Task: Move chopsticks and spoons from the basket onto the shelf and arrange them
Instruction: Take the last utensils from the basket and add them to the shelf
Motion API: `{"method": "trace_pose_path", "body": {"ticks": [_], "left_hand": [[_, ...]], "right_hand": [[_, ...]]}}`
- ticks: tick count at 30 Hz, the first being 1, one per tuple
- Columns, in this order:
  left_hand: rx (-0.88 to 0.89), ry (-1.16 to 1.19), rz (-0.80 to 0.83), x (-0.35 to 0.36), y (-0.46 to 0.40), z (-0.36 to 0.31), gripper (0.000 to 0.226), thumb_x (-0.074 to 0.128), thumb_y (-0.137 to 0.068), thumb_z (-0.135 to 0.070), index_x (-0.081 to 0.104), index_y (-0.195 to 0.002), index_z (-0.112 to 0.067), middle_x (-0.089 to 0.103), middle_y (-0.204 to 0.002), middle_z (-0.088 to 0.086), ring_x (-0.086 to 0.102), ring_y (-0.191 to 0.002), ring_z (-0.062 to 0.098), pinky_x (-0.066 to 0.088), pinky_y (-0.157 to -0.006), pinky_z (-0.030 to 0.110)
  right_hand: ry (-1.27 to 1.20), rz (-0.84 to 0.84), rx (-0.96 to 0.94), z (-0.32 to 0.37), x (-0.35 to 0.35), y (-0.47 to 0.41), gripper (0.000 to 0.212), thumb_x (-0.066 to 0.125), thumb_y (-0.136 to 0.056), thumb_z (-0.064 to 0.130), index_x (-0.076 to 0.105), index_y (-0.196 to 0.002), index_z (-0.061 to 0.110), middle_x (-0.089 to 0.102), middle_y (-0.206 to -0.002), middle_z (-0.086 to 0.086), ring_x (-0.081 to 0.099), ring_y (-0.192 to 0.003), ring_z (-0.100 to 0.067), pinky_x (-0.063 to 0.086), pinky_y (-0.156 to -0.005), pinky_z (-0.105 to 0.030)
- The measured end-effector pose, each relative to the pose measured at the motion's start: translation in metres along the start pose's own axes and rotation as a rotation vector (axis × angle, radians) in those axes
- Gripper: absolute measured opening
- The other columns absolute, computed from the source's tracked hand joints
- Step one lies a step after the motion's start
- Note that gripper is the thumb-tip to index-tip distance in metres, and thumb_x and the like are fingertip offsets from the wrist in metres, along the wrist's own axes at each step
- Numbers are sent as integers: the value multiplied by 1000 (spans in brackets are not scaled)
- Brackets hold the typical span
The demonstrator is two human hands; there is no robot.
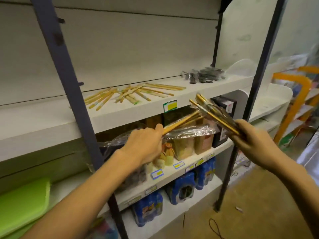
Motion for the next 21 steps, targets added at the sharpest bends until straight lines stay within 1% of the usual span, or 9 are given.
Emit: {"method": "trace_pose_path", "body": {"ticks": [4,8,9,11,14,15,17,19,21], "left_hand": [[-44,-54,-55,-30,-61,11,27,34,-100,-27,40,-122,-13,61,-113,15,57,-99,36,33,-69,36],[-113,-40,-93,-45,-120,38,14,36,-98,-28,44,-104,-18,61,-110,13,56,-94,33,37,-68,37],[-144,-55,-98,-47,-133,46,11,36,-98,-28,43,-102,-20,61,-111,12,56,-93,33,35,-67,37],[-217,-109,-100,-48,-155,64,15,35,-98,-28,44,-107,-18,62,-113,13,56,-92,35,33,-66,35],[-308,-153,-112,-41,-177,93,17,36,-98,-28,45,-106,-15,62,-115,16,57,-100,37,35,-69,36],[-341,-161,-119,-39,-181,103,17,37,-97,-29,45,-104,-15,62,-115,16,57,-101,38,36,-70,37],[-419,-173,-123,-34,-188,119,17,38,-97,-31,46,-101,-17,62,-113,15,58,-100,38,37,-68,37],[-491,-174,-123,-29,-194,132,14,38,-97,-31,44,-96,-18,63,-109,15,59,-97,36,37,-66,36],[-562,-177,-120,-23,-198,142,14,40,-97,-31,41,-91,-18,63,-104,15,59,-94,36,39,-66,36]], "right_hand": [[-47,-39,-82,-3,-9,-68,11,57,-93,21,50,-100,26,56,-72,11,56,-64,-7,47,-59,-32],[-97,-17,-112,-9,-15,-142,11,56,-95,25,54,-105,20,58,-76,8,58,-66,-7,49,-61,-31],[-91,-10,-129,-11,-15,-161,13,55,-95,27,55,-104,18,58,-77,7,58,-67,-10,50,-62,-34],[-78,-8,-162,-17,-11,-197,17,55,-94,31,56,-101,16,59,-78,3,57,-69,-16,52,-67,-45],[-103,4,-210,-22,2,-243,20,56,-93,33,57,-106,17,65,-85,1,60,-73,-17,53,-71,-48],[-124,14,-220,-23,8,-258,20,56,-93,32,57,-108,17,67,-88,-1,62,-75,-18,54,-72,-47],[-183,53,-227,-23,17,-284,17,57,-94,28,58,-106,15,65,-84,-2,63,-74,-17,55,-70,-41],[-271,129,-217,-23,27,-309,14,58,-95,23,58,-103,12,63,-79,-4,60,-66,-13,52,-60,-30],[-333,234,-207,-22,40,-335,12,57,-95,22,57,-101,11,63,-78,-6,57,-61,-13,50,-51,-24]]}}
Point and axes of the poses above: each hand's wrist, its own y-axis away from the middle knuckle, its own x-axis out of the palm, z = x × y, the point moved 2 cm from there along -y, towards the middle knuckle
